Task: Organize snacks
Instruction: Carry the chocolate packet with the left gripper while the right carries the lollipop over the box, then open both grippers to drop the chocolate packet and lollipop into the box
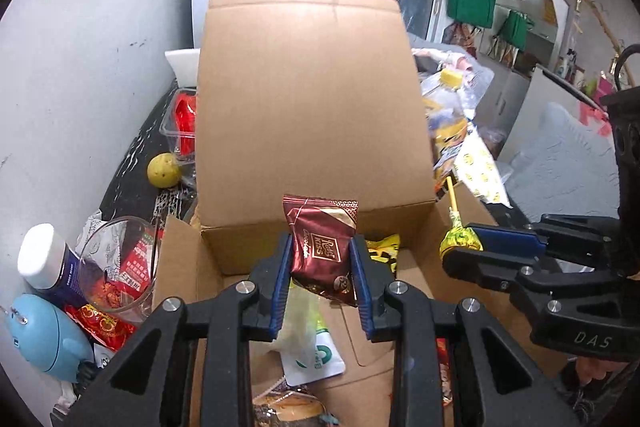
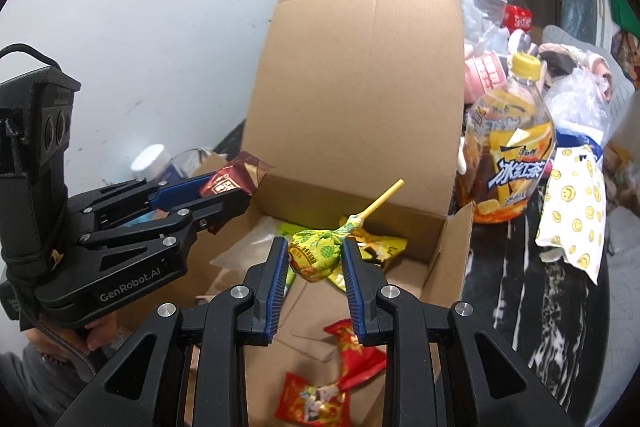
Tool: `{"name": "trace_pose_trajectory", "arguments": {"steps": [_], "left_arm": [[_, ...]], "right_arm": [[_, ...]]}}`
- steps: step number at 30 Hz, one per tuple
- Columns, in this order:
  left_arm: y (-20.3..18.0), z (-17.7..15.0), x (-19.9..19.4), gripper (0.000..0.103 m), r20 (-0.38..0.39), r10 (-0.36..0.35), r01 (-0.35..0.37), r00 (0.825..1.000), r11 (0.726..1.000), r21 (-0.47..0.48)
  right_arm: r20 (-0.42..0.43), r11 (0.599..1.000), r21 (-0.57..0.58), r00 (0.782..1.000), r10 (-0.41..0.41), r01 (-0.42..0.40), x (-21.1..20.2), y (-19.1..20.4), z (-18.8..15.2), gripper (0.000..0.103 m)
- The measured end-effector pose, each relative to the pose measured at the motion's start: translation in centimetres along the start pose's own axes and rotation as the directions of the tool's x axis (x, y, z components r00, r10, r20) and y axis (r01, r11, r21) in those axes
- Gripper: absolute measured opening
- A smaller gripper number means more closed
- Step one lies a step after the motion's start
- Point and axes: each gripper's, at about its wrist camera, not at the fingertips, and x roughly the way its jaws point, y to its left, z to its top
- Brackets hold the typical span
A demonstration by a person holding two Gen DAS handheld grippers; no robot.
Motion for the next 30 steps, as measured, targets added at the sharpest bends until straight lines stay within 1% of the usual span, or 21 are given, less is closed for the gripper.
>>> {"name": "trace_pose_trajectory", "arguments": {"steps": [8,14,17,19,25,30], "left_arm": [[-0.5,-0.5,2.6,0.028,-0.052,0.037,-0.036,0.998,0.999,0.014],[-1.0,-0.9,3.4,0.028,-0.068,0.066,-0.064,0.995,0.997,0.036],[-1.2,-0.8,3.5,0.029,-0.079,0.086,-0.082,0.993,0.996,0.045],[-1.2,-0.7,3.3,0.029,-0.085,0.088,-0.085,0.993,0.996,0.041],[-1.5,-0.5,1.4,0.029,-0.064,0.106,-0.104,0.992,0.994,0.037],[-2.2,-0.6,-2.0,0.029,-0.021,0.123,-0.122,0.992,0.991,0.045]], "right_arm": [[-0.066,1.000,0.012,0.998,-0.026,0.027,1.8,-0.8,-0.4,0.027],[-0.080,0.998,0.011,0.995,-0.057,0.058,1.8,-1.1,-0.3,0.028],[-0.087,0.997,0.015,0.994,-0.069,0.071,1.7,-1.2,-0.4,0.037],[-0.084,0.997,0.015,0.994,-0.074,0.075,1.4,-1.2,-0.5,0.038],[-0.055,0.997,0.021,0.995,-0.080,0.081,-0.7,-0.6,-0.5,0.038],[-0.020,0.997,0.020,0.997,-0.073,0.073,-3.2,0.4,-0.7,0.038]]}}
